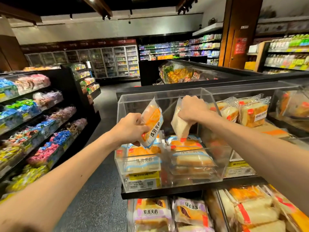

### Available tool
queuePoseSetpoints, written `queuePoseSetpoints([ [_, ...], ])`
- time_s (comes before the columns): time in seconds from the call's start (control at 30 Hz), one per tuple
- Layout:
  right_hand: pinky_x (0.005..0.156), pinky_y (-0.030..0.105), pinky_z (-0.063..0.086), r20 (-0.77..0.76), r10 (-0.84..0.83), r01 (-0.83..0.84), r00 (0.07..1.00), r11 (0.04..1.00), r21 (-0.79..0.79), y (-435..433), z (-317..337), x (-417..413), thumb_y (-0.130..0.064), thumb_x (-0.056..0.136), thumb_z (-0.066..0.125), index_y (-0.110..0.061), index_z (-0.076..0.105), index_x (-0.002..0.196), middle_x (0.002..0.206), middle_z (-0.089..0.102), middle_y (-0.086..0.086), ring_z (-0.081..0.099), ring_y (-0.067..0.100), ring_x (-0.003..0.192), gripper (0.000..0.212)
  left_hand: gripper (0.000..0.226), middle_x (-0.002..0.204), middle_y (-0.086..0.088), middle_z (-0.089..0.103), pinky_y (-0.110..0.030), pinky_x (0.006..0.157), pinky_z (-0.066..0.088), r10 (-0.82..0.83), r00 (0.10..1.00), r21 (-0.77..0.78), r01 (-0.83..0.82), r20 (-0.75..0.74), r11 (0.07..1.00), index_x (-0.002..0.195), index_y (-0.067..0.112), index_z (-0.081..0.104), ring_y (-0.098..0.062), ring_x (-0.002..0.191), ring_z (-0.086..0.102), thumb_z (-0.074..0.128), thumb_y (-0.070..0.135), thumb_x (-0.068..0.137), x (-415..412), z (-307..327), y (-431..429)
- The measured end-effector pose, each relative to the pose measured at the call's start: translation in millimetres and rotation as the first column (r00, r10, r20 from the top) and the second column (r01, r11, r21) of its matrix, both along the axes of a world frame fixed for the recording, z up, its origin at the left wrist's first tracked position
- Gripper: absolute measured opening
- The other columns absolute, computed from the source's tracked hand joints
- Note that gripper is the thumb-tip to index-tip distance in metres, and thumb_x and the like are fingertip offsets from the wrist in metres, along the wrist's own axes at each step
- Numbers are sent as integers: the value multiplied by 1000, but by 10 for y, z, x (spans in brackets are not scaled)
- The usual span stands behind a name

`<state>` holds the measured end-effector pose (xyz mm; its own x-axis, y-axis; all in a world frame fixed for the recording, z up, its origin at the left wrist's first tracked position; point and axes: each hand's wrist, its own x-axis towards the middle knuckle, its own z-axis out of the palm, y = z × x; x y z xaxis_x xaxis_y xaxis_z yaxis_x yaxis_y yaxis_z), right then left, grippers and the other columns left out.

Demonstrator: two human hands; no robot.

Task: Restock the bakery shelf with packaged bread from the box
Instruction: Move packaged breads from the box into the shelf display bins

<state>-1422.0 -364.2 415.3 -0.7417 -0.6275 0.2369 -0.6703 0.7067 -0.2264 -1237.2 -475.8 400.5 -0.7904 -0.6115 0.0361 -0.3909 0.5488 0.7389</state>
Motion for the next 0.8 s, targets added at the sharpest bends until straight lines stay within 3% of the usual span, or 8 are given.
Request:
queuePoseSetpoints([
  [0.13, 88, 40, 50, -320, 78, -3, 944, 974, 228, -4, -6, 128, -10, 90, 56, -8, 58, 126, 128, 60, 14, 58, 34, 119, 36, 16, 105, -7, 70, -29, 58, 60, 14, 999, -12, -14, -30, 1000, 109, 14, 56, -19, 84, 73, 62, 22, 96, 16, 38, 14],
  [0.2, 87, 39, 51, -344, 131, -29, 930, 957, 287, -55, -184, 183, -8, 90, 57, -9, 61, 124, 126, 62, 11, 60, 32, 118, 35, 17, 104, -6, 70, -30, 60, 61, 23, 999, -28, -24, -44, 999, 110, 14, 56, -18, 83, 73, 62, 22, 96, 40, 51, 27],
  [0.33, 81, 37, 56, 39, 22, -31, 999, 968, 250, -203, -363, 141, -30, 85, 72, -10, 63, 115, 119, 64, 12, 68, 32, 102, 37, 18, 106, -5, 69, -29, 60, 61, 9, 999, -54, -12, -49, 998, 111, 15, 57, -17, 83, 73, 62, 23, 96, 82, 78, 35],
  [0.4, 68, 39, 62, 280, -23, -38, 960, 976, 213, -257, -336, 94, -35, 79, 79, -4, 66, 103, 105, 67, 14, 72, 34, 75, 41, 19, 106, -5, 69, -25, 57, 59, 4, 999, -60, -6, -47, 998, 113, 15, 56, -16, 84, 73, 62, 23, 97, 92, 84, 36],
  [0.47, 66, 41, 62, 462, 1, -86, 887, 983, 164, -289, -323, 51, -31, 82, 78, 1, 62, 107, 114, 61, 18, 69, 36, 80, 43, 19, 106, -4, 69, -23, 56, 57, 8, 999, -51, -10, -43, 999, 113, 15, 56, -17, 84, 72, 61, 23, 97, 102, 77, 32],
  [0.57, 66, 35, 62, 526, 58, -160, 848, 976, 150, -280, -325, 36, -17, 91, 66, -1, 58, 113, 137, 51, 18, 64, 36, 103, 29, 17, 101, -7, 71, -26, 56, 57, 15, 999, 9, -15, -48, 1000, 110, 12, 57, -19, 81, 74, 61, 21, 97, 112, 54, 37],
  [0.63, 63, 33, 61, 549, 74, -161, 833, 981, 112, -281, -366, -10, -11, 92, 62, -1, 55, 104, 128, 52, 19, 61, 36, 109, 17, 15, 98, -8, 73, -31, 58, 60, 15, 998, 84, -10, -56, 996, 109, 11, 58, -20, 79, 75, 61, 19, 97, 108, 55, 50],
  [0.8, 44, 23, 44, 513, 123, -124, 850, 992, -33, -198, -379, -64, -11, 93, 54, 2, 61, 89, 81, 55, 11, 50, 18, 60, 15, 11, 100, -7, 74, -29, 58, 57, 52, 997, 303, -31, -62, 952, 106, 17, 54, -19, 84, 74, 60, 21, 98, 81, 95, 87],
])
